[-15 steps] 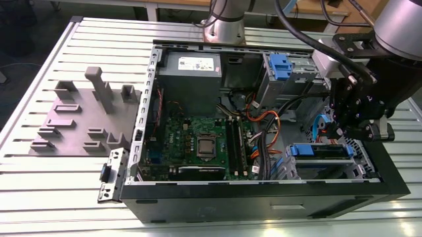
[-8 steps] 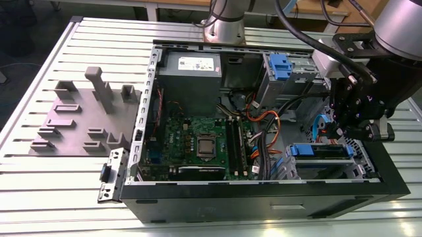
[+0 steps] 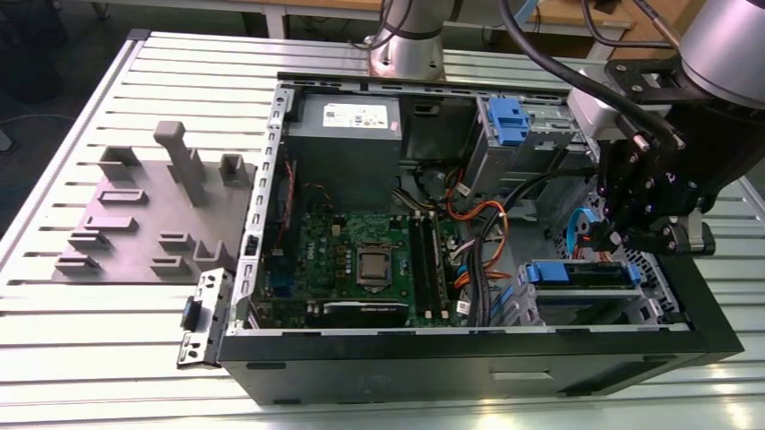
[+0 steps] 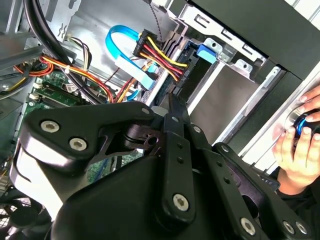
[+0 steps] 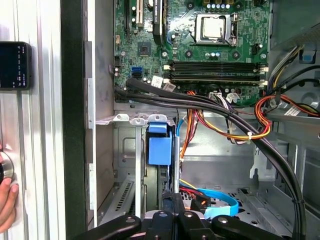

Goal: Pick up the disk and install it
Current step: 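Insert the second disk wire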

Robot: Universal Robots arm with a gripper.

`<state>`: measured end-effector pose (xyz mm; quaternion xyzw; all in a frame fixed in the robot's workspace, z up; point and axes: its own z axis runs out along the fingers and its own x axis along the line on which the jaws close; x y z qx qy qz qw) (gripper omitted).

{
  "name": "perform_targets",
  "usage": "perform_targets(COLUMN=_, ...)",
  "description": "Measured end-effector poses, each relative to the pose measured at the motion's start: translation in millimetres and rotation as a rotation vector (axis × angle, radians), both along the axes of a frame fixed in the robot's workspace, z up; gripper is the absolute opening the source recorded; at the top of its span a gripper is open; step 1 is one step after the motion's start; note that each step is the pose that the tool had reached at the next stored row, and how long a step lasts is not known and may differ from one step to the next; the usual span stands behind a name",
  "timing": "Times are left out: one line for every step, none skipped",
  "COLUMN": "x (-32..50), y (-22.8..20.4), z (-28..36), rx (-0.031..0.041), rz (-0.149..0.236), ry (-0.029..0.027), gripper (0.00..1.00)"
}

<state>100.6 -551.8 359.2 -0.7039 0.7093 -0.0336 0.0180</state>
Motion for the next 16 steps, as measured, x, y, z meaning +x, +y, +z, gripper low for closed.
perform_targets(x=0.2, y=0.0, z=0.0, rx=0.0002, rz=0.000, ry=0.0026, gripper=0.11)
perform_targets(x=0.2, y=0.0, z=0.0, rx=0.0001, rz=0.000, ry=0.0028, gripper=0.11)
perform_targets(x=0.2, y=0.0, z=0.0, rx=0.0002, rz=0.000, ry=0.0043, gripper=0.11)
perform_targets(x=0.2, y=0.0, z=0.0, rx=0.0002, rz=0.000, ry=0.0055, gripper=0.11)
perform_targets(x=0.2, y=0.0, z=0.0, rx=0.0002, rz=0.000, ry=0.0056, gripper=0.11)
perform_targets(x=0.2, y=0.0, z=0.0, rx=0.0002, rz=0.000, ry=0.0057, gripper=0.11)
perform_targets(x=0.2, y=0.0, z=0.0, rx=0.0002, rz=0.000, ry=0.0058, gripper=0.11)
perform_targets(x=0.2, y=0.0, z=0.0, rx=0.0002, rz=0.000, ry=0.0058, gripper=0.11)
perform_targets(x=0.2, y=0.0, z=0.0, rx=0.0002, rz=0.000, ry=0.0059, gripper=0.11)
perform_targets(x=0.2, y=0.0, z=0.0, rx=0.0002, rz=0.000, ry=0.0060, gripper=0.11)
perform_targets(x=0.2, y=0.0, z=0.0, rx=0.0002, rz=0.000, ry=0.0061, gripper=0.11)
perform_targets(x=0.2, y=0.0, z=0.0, rx=0.0002, rz=0.000, ry=0.0062, gripper=0.11)
perform_targets(x=0.2, y=0.0, z=0.0, rx=0.0001, rz=0.000, ry=0.0062, gripper=0.11)
perform_targets(x=0.4, y=0.0, z=0.0, rx=0.0002, rz=0.000, ry=0.0066, gripper=0.11)
perform_targets(x=0.8, y=0.0, z=0.1, rx=0.0001, rz=0.000, ry=0.0082, gripper=0.11)
perform_targets(x=1.0, y=0.0, z=0.2, rx=0.0001, rz=0.000, ry=0.0108, gripper=0.11)
